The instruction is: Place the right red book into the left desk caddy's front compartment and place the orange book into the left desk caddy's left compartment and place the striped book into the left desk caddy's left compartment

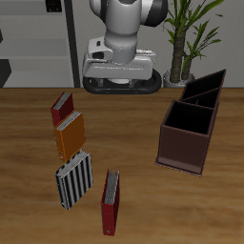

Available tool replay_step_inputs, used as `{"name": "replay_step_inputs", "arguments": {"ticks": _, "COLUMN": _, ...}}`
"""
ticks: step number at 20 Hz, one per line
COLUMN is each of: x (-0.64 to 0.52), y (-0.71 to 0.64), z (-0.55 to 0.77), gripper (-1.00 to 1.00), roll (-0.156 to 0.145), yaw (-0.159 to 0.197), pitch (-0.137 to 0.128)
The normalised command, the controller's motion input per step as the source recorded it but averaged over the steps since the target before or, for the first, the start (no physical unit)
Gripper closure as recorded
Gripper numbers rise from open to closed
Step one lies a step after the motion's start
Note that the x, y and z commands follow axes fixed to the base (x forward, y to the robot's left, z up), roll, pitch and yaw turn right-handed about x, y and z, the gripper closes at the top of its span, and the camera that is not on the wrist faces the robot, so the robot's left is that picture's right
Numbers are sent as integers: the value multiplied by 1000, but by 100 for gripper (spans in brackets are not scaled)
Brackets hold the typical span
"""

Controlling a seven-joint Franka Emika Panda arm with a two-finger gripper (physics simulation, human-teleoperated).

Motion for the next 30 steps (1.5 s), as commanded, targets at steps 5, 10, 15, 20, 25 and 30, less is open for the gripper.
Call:
{"name": "replay_step_inputs", "arguments": {"ticks": 5, "x": -60, "y": -241, "z": -20, "gripper": -100, "roll": 42, "yaw": 29, "pitch": -12}}
{"name": "replay_step_inputs", "arguments": {"ticks": 10, "x": -49, "y": -180, "z": -67, "gripper": -100, "roll": 69, "yaw": -5, "pitch": 11}}
{"name": "replay_step_inputs", "arguments": {"ticks": 15, "x": -99, "y": -556, "z": -16, "gripper": -100, "roll": -49, "yaw": 0, "pitch": -5}}
{"name": "replay_step_inputs", "arguments": {"ticks": 20, "x": -183, "y": -476, "z": 34, "gripper": -100, "roll": -24, "yaw": -49, "pitch": -32}}
{"name": "replay_step_inputs", "arguments": {"ticks": 25, "x": -120, "y": -420, "z": 10, "gripper": -100, "roll": -58, "yaw": 5, "pitch": -26}}
{"name": "replay_step_inputs", "arguments": {"ticks": 30, "x": -94, "y": -421, "z": -45, "gripper": -100, "roll": -68, "yaw": -49, "pitch": -19}}
